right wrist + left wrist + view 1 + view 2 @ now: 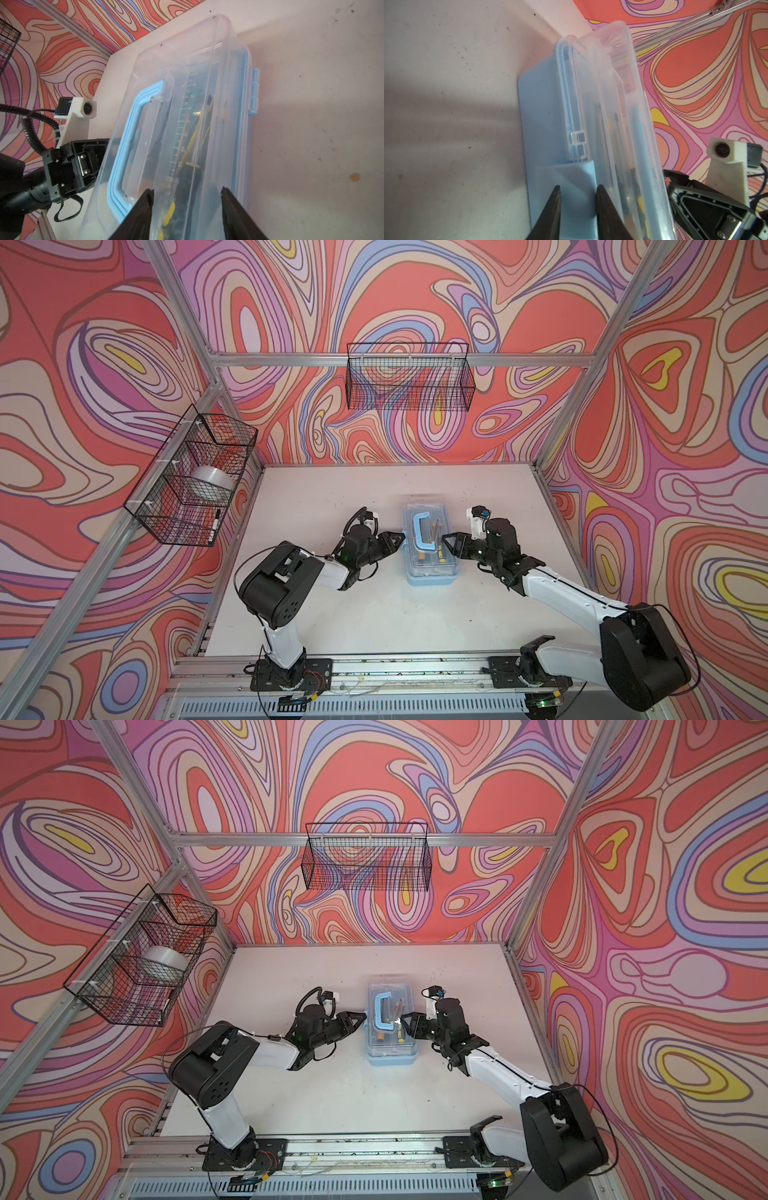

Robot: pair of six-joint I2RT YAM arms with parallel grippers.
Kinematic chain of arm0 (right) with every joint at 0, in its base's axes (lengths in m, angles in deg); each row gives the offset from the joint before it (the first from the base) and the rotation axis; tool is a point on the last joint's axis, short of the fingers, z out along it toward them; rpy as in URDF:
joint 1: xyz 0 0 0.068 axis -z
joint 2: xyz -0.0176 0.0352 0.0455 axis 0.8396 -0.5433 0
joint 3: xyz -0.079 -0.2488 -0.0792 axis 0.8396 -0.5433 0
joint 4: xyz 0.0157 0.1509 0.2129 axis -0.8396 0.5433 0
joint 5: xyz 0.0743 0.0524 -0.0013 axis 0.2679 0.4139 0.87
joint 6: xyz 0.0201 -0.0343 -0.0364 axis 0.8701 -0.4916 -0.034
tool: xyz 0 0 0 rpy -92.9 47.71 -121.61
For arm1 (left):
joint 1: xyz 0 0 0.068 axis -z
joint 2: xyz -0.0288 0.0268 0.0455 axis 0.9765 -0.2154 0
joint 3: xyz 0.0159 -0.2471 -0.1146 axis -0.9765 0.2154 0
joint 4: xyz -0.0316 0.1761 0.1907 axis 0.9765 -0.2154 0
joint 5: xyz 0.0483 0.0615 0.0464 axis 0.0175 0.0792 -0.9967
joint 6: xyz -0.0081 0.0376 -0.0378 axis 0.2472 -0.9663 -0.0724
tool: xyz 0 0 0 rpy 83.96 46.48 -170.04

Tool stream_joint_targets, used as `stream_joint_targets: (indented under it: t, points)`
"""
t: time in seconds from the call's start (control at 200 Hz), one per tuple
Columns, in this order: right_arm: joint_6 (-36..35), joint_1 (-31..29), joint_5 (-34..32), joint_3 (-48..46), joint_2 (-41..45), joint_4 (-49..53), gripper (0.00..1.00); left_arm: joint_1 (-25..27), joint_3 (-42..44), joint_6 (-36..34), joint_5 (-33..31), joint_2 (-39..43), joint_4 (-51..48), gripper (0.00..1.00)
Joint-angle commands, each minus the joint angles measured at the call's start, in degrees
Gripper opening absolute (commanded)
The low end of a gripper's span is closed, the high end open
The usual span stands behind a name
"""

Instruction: Pack the tool kit

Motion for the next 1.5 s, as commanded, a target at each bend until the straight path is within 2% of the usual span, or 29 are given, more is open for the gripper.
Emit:
stream_joint_targets:
  t: [0.0,0.336,0.746,1.012,1.162,1.352,1.497]
  points:
    - [2.4,-2.1,11.2,-2.6,-2.3,-4.2,0.52,1.2,1.9,1.8,3.8,-2.7,1.1,0.28]
    - [4.5,-2.1,12.7,-4.9,-4.5,-8.7,0.51,3.5,4.6,3.5,3.7,-4.6,6.3,0.27]
    - [4.1,-2.1,13.2,-3.7,-5.7,-8.8,0.50,5.9,6.1,6.5,2.3,-8.0,11.5,0.26]
    - [6.8,-2.1,15.4,-5.5,-7.0,-14.3,0.50,6.2,10.6,13.6,2.1,-14.6,26.1,0.25]
    - [7.0,-2.1,14.9,-5.9,-6.1,-13.7,0.50,6.2,12.5,12.2,0.1,-13.0,25.7,0.25]
    - [5.8,-2.1,12.1,-4.6,-4.5,-8.6,0.50,3.8,12.4,8.9,0.6,-7.3,17.7,0.27]
    - [5.2,-2.0,8.9,-3.3,-3.3,-5.2,0.51,1.0,11.6,6.1,1.0,-2.5,10.1,0.35]
